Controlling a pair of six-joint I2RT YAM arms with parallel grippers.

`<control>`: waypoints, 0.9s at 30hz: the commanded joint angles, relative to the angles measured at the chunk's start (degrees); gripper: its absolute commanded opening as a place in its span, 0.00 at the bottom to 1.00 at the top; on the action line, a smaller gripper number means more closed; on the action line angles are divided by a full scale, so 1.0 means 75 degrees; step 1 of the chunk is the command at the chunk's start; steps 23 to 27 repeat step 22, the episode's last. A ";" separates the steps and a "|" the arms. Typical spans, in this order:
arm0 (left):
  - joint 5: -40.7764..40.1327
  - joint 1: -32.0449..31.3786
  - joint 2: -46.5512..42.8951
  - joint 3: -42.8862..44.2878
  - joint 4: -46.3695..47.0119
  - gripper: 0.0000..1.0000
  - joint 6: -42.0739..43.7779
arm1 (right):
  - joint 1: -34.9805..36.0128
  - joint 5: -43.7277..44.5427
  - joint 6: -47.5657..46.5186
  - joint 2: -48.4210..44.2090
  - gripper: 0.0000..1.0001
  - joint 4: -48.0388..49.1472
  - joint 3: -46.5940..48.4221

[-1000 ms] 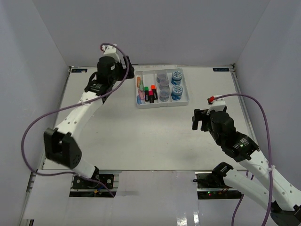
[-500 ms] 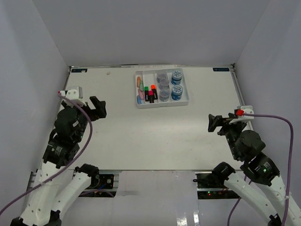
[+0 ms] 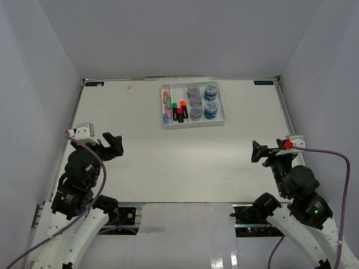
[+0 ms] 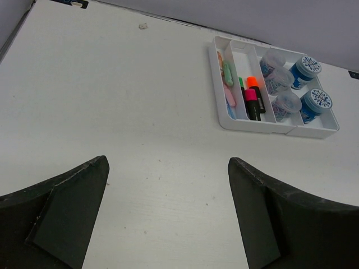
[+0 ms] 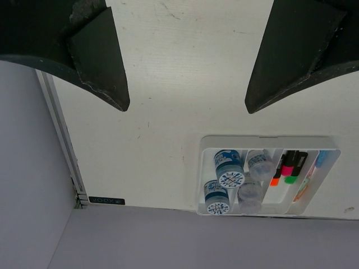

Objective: Sort the stationery into containers
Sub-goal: Reset both arms

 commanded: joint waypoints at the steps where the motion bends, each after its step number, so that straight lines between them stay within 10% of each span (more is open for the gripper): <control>1: -0.0033 0.0031 -0.0027 -0.0066 -0.0003 0.98 -0.0137 | 0.0000 -0.0040 -0.0055 -0.0074 0.90 0.0303 -0.0063; 27: 0.0143 0.0031 0.0348 -0.0394 0.0161 0.98 -0.0336 | -0.0011 -0.0251 -0.0183 0.0078 0.90 0.0467 -0.0051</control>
